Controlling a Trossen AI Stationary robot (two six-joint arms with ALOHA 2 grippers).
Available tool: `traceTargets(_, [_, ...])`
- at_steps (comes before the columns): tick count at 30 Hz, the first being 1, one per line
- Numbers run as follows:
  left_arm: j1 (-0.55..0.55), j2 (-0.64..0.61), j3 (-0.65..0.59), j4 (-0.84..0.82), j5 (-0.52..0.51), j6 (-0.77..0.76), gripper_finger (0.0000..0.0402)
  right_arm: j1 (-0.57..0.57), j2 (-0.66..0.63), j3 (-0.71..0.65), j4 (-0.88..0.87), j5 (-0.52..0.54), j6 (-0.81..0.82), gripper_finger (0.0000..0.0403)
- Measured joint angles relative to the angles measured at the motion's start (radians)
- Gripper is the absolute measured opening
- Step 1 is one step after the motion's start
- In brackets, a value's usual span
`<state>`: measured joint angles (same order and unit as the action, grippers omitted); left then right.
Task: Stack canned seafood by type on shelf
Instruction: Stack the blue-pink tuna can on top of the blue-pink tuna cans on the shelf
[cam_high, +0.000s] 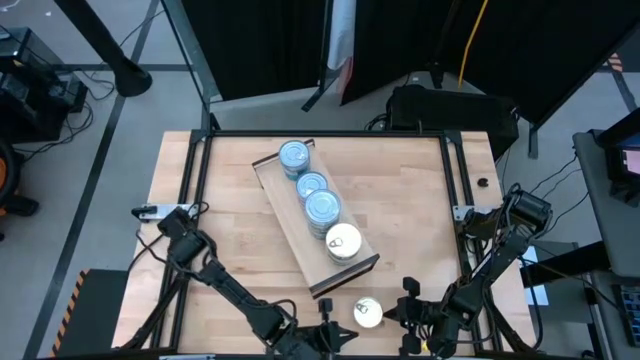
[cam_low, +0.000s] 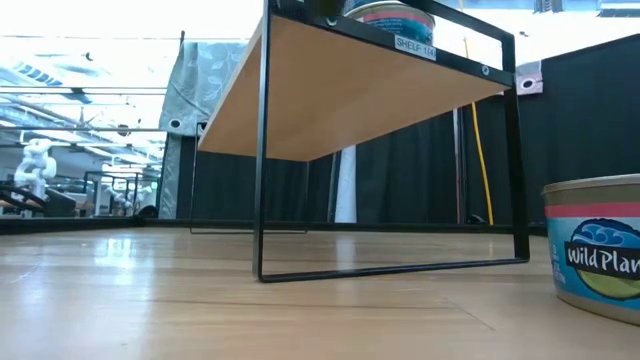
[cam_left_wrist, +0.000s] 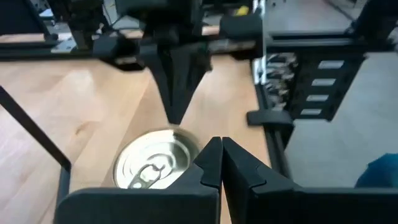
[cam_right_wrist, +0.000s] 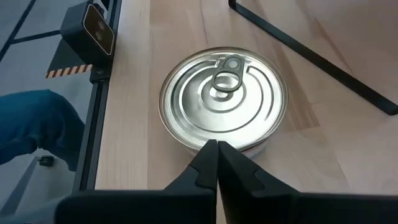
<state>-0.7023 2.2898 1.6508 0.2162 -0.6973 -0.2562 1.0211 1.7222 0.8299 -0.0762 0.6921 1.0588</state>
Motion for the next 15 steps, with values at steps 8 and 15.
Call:
traceTargets(8, [0.031,0.028,0.0,-0.022,0.0,-0.007,0.0006,0.0,0.0,0.0,0.023,0.004,-0.038,0.0])
traceTargets(15, [0.047,0.028,-0.001,-0.103,-0.041,-0.042,0.0006,0.0,0.0,0.0,0.104,0.008,-0.126,0.0])
